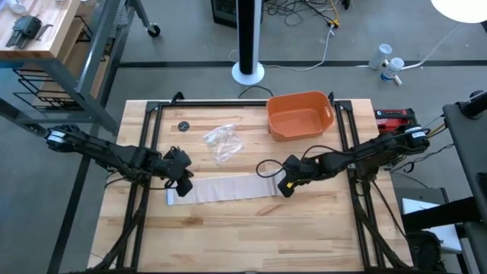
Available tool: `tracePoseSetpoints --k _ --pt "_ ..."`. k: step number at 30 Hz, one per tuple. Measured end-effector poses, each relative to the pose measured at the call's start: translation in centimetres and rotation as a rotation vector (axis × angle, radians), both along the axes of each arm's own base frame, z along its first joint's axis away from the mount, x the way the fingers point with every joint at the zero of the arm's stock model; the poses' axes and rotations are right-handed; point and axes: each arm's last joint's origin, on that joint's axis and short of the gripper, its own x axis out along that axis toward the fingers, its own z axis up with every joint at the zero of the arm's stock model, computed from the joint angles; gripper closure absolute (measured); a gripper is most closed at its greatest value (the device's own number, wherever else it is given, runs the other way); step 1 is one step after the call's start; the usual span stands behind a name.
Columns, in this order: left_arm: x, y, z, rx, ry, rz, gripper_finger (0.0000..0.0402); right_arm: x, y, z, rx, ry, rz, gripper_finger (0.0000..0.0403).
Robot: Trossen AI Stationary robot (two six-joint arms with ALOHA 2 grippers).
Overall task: Roll bandage
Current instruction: Roll the brown bandage
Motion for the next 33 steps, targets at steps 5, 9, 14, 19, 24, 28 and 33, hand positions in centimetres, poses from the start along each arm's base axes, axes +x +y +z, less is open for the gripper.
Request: tracePoseSetpoints --k 5,9,14,19,24,28,33 --pt "0.0 0.0 0.0 0.0 0.0 0.0 0.0401 0.0 0.0 0.0 0.001 0.0 -0.002 0.0403" --pt "0.0 0.0 0.0 0.0 0.0 0.0 0.0401 0.1 0.0 -0.1 0.0 -0.001 -0.003 0.0403" --pt "0.0 0.0 0.0 0.0 0.0 0.0 0.0401 0.9 0.1 -0.9 -0.003 -0.02 0.012 0.0403" --pt "0.0 0.0 0.0 0.0 0.002 0.0 0.0401 1.6 0.3 -1.3 -0.003 -0.047 0.032 0.0403" --pt "0.0 0.0 0.0 0.0 0.001 0.0 0.0401 1.6 0.3 -0.9 -0.001 -0.075 0.034 0.0403" --pt "0.0 0.0 0.0 0.001 0.001 0.0 0.0401 1.7 0.3 -0.8 0.002 -0.086 0.035 0.0403" --pt "0.0 0.0 0.0 0.0 0.0 0.0 0.0401 2.2 0.4 -0.7 0.021 -0.129 0.048 0.0403"
